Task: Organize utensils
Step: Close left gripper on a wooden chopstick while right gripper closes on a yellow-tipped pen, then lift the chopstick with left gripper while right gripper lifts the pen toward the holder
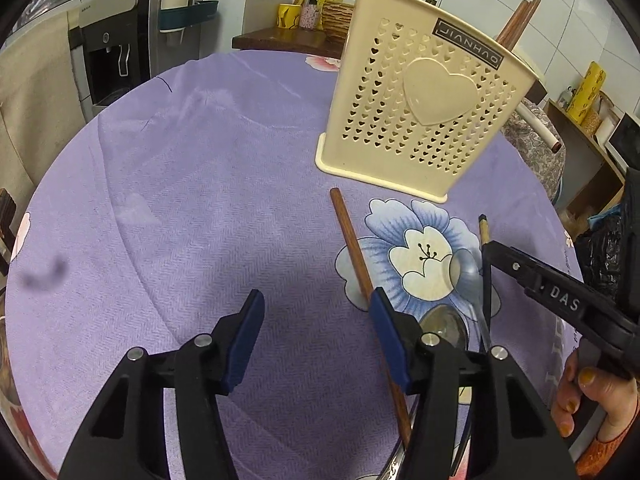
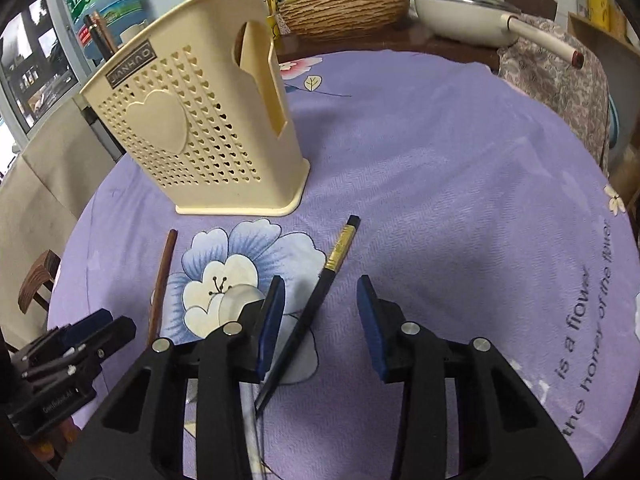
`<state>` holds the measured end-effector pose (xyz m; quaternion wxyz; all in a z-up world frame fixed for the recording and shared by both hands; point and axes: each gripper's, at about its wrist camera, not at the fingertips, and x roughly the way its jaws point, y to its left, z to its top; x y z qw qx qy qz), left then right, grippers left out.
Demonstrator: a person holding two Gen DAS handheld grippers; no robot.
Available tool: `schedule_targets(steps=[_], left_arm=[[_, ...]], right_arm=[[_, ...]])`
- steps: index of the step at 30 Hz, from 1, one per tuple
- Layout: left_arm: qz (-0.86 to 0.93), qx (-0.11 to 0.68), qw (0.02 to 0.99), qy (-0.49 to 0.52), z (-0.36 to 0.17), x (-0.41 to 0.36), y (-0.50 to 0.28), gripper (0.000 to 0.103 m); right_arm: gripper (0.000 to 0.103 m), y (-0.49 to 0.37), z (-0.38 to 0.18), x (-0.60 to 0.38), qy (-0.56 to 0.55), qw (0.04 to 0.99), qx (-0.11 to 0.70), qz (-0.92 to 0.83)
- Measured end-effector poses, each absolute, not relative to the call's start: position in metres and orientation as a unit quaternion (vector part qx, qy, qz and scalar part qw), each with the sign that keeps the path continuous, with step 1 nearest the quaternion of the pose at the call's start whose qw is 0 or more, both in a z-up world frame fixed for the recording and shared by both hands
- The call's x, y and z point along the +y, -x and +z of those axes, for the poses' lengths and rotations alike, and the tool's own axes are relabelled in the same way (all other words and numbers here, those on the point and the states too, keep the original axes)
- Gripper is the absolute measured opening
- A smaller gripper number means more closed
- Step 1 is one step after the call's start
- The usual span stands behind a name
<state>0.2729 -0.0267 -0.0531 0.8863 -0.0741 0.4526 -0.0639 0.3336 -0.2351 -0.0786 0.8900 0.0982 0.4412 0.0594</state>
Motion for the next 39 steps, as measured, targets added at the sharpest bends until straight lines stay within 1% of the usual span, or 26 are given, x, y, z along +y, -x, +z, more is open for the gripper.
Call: schedule_targets(steps=[9, 11, 13, 18, 19, 21, 23, 25, 27, 28, 39], left_arm=[[-0.062, 0.460, 0.884, 0.052, -0.056, -0.035, -0.289, 0.052], [-0.061, 0.461, 0.884, 0.046, -0.056, -0.039, -0.293, 0.052], [-0.060, 0.464, 0.883, 0.039, -0.057, -0.042, -0.298, 0.051], [-0.053, 0.466, 0.883, 0.028, -0.059, -0.048, -0.311, 0.048], [-0.051, 0.466, 0.883, 0.024, -0.059, -0.050, -0.313, 0.047], [-0.044, 0.467, 0.883, 0.017, -0.059, -0.054, -0.319, 0.035], [-0.041, 0.469, 0.882, 0.013, -0.059, -0.057, -0.323, 0.028], [-0.040, 0.469, 0.882, 0.008, -0.059, -0.060, -0.327, 0.024], [-0.036, 0.471, 0.881, 0.006, -0.059, -0.061, -0.330, 0.013], [-0.035, 0.472, 0.881, 0.004, -0.059, -0.062, -0.331, 0.011], [-0.045, 0.476, 0.878, 0.043, -0.060, -0.051, -0.337, 0.008]], right_arm=[[0.031, -0.349, -0.084, -0.220, -0.058, 0.893, 0.446, 0.030], [0.020, -0.350, -0.086, -0.220, -0.047, 0.896, 0.442, 0.023], [0.017, -0.352, -0.086, -0.224, -0.049, 0.896, 0.441, 0.021], [0.016, -0.358, -0.085, -0.230, -0.062, 0.892, 0.447, 0.021], [0.016, -0.359, -0.084, -0.230, -0.062, 0.892, 0.447, 0.020], [0.016, -0.363, -0.085, -0.229, -0.060, 0.892, 0.448, 0.016], [0.016, -0.365, -0.085, -0.228, -0.059, 0.892, 0.447, 0.013], [0.015, -0.367, -0.084, -0.226, -0.057, 0.892, 0.447, 0.010], [0.014, -0.369, -0.084, -0.227, -0.058, 0.892, 0.448, 0.010], [0.014, -0.370, -0.084, -0.227, -0.060, 0.892, 0.448, 0.010], [0.012, -0.377, -0.083, -0.237, -0.087, 0.888, 0.451, 0.023]])
